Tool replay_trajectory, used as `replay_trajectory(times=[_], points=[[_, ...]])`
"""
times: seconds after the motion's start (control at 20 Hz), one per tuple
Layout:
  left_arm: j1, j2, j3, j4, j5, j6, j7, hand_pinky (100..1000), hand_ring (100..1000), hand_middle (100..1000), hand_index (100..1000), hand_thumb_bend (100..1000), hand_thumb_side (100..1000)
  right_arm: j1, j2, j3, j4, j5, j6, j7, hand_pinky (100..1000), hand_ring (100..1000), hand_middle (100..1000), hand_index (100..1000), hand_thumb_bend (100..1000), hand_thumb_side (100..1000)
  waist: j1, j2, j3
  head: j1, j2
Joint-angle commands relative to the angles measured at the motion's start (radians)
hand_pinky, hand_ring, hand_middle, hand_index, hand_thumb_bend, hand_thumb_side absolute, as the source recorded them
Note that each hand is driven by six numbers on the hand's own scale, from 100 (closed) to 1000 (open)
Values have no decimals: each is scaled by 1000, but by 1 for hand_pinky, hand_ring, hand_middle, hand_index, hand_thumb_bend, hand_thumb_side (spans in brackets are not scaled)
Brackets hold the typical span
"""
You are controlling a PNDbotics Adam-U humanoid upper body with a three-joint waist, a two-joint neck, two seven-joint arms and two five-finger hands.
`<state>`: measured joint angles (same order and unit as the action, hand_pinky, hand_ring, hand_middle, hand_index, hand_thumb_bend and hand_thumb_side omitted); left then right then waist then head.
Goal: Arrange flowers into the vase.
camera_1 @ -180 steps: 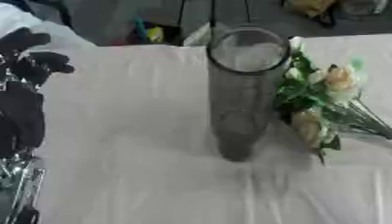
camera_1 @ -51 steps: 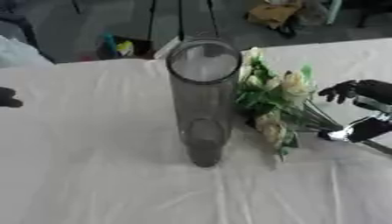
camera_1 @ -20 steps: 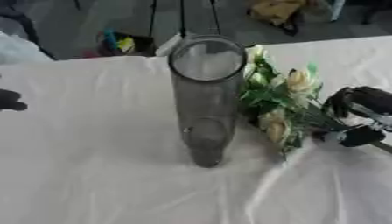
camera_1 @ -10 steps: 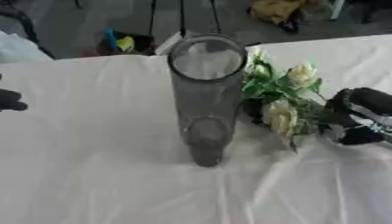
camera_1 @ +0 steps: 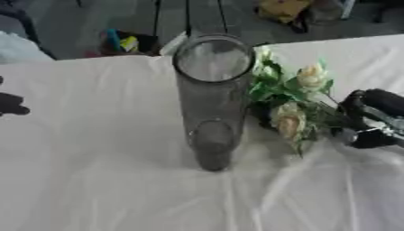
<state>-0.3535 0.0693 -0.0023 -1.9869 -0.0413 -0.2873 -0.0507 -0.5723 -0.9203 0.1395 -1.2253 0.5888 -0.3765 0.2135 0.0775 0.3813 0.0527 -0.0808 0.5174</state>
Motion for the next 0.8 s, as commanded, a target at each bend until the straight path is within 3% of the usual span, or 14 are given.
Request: replay_trajectory(times=[0.05, 0.3, 0.35, 0.5, 0.7, 0.8], points=[[-12, 5, -6, -13, -1, 1, -5, 589, 623, 702, 808, 109, 1000, -4, -23, -5, 5, -39, -5, 13, 448, 311, 268, 500, 100, 442, 7, 2, -1, 1, -12], [-13, 4, -6, -13, -1, 1, -8, 589, 620, 699, 808, 110, 1000, -6, -23, -6, -1, -62, -17, 18, 371, 228, 212, 464, 100, 549, 6, 3, 1, 1, -16], [-13, 4, -6, -13, -1, 2, -8, 589, 617, 698, 808, 109, 1000, -6, -23, -7, -1, -67, -19, 16, 345, 179, 166, 443, 100, 614, 7, 3, 1, 1, -17], [-12, 3, -6, -13, -2, 2, -10, 589, 614, 696, 808, 110, 1000, -7, -22, -8, 0, -81, -26, 12, 313, 111, 114, 422, 100, 673, 6, 4, 1, 0, -21], [-13, 3, -5, -13, -3, 2, -12, 589, 611, 692, 808, 109, 1000, -6, -20, -6, 9, -92, -43, 13, 271, 100, 100, 373, 100, 697, 6, 6, 3, 0, -26], [-13, 2, -5, -13, -4, 3, -12, 588, 608, 687, 808, 109, 1000, -7, -17, -7, 14, -98, -52, 10, 183, 100, 100, 359, 100, 728, 6, 8, 5, 0, -28]])
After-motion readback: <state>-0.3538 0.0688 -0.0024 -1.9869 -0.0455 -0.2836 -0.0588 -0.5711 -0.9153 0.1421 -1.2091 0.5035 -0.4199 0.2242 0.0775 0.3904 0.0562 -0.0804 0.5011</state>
